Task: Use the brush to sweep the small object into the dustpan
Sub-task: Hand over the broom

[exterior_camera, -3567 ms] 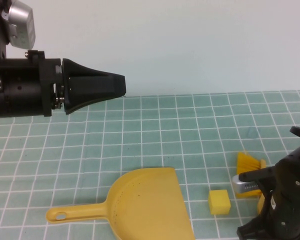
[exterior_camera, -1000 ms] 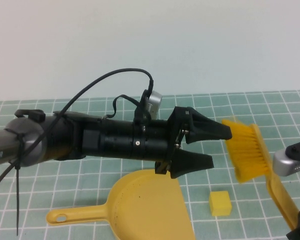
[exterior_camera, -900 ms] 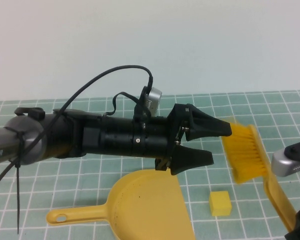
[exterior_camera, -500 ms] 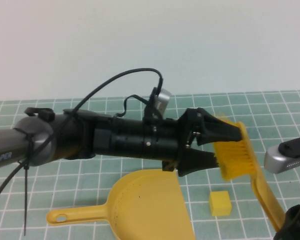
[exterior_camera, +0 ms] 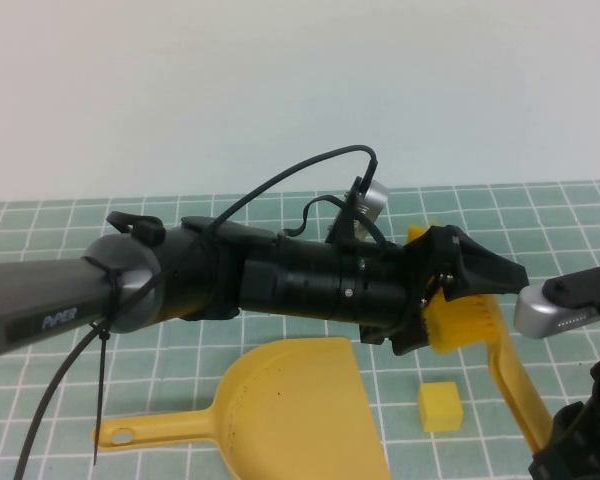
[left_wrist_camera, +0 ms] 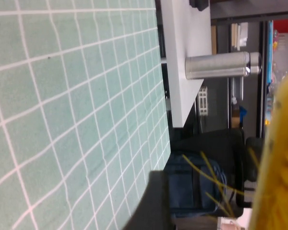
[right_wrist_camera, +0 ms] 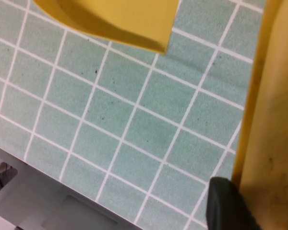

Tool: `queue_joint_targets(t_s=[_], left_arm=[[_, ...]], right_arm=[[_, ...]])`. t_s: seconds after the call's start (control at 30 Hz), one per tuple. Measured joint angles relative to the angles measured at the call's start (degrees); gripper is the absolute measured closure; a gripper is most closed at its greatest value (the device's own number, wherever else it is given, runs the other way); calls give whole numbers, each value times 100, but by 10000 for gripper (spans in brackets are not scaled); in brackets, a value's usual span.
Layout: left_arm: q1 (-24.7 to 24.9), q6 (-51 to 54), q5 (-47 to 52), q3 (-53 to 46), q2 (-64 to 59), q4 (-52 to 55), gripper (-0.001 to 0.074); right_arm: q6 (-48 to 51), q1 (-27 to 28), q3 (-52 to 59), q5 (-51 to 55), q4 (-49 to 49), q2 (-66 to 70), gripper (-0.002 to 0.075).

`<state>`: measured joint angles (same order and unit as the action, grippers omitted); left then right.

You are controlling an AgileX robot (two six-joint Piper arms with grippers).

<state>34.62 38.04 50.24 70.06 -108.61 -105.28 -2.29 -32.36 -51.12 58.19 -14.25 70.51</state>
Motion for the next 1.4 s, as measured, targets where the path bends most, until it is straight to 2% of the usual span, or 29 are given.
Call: queue_joint_targets(t_s=[0.07, 0.2, 0.23, 0.63, 0.73, 0.83, 0.9, 1.0, 1.23, 1.4], left_arm=[[0, -94, 20, 0, -9, 0, 274], [0, -46, 59, 0, -9, 0, 681], [0, 51, 59, 0, -9, 0, 729], [0, 187, 201, 0, -9, 10, 735], [0, 245, 302, 0, -9, 10, 735], [0, 333, 340, 0, -9, 10, 735], [0, 356, 344, 0, -9, 63, 735], [-22, 434, 389, 0, -9, 130, 735], [-407, 827, 1283, 0, -12, 117, 735], [-767, 1140, 2063, 0, -12, 92, 735]], right_arm=[[0, 0, 0, 0, -13, 0, 515], [26, 0, 0, 0, -36, 0, 515], [36, 0, 0, 0, -36, 0, 515], [85, 0, 0, 10, -135, 13, 513], [100, 0, 0, -1, -217, 13, 475], [173, 0, 0, -109, -426, 13, 323], [229, 0, -10, -161, -485, 13, 181], [375, 0, -35, -76, -483, 13, 92], [267, 0, -175, 65, -86, -91, 117], [-460, 0, -395, 201, 1119, -448, 120]])
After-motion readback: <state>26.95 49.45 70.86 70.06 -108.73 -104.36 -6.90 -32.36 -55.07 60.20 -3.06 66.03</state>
